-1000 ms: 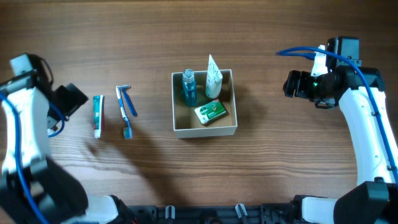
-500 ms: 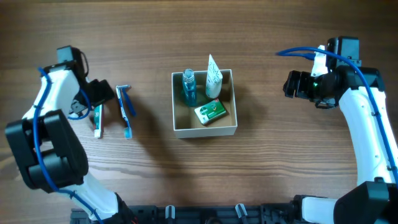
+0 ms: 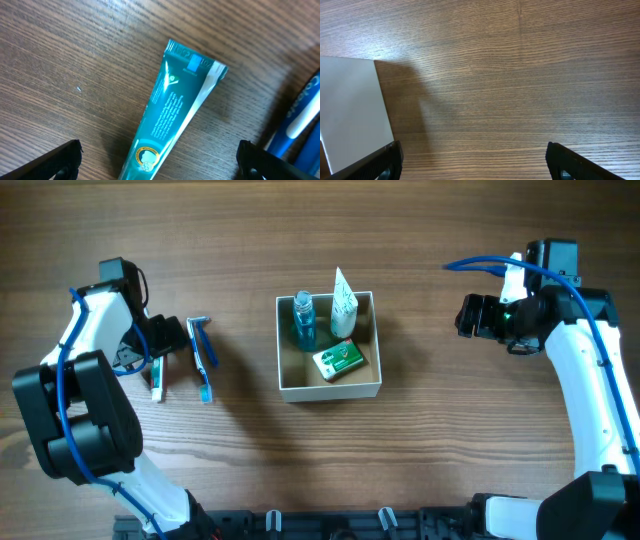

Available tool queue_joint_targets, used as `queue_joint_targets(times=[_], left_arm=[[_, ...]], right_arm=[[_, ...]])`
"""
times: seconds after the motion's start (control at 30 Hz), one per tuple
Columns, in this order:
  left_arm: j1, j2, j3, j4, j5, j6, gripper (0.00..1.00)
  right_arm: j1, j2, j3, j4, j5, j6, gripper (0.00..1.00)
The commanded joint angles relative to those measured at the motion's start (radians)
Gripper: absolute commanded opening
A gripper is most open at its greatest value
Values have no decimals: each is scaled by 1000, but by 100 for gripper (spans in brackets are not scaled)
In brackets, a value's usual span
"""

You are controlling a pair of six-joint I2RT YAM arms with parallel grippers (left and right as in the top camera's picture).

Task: Pack container
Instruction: 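Lower the left gripper and grasp the Colgate toothpaste tube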

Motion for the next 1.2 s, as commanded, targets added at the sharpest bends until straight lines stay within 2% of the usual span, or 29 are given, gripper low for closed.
queue_joint_targets(times=[0.0,0.63,0.73,0.87,0.97,1.03,1.17], left_arm=[[3,21,-33,11,-32,19,99],[3,24,-149,116,-24,20,99],[3,24,-161,114,-23,19,89],[3,24,-161,100,-23,19,67],[3,24,-161,89,-23,19,58],[3,24,-161,83,-23,19,49],[3,24,-161,68,-23,19,42]], right_arm=[[-1,2,3,-1,-19,-10,92],[-1,2,3,0,-19,-10,92],[-1,2,3,0,-19,-10,92],[-1,2,3,0,-19,-10,92],[-2,2,3,0,-19,-10,92],[-1,2,3,0,-19,-10,92],[-1,2,3,0,-19,-10,92]])
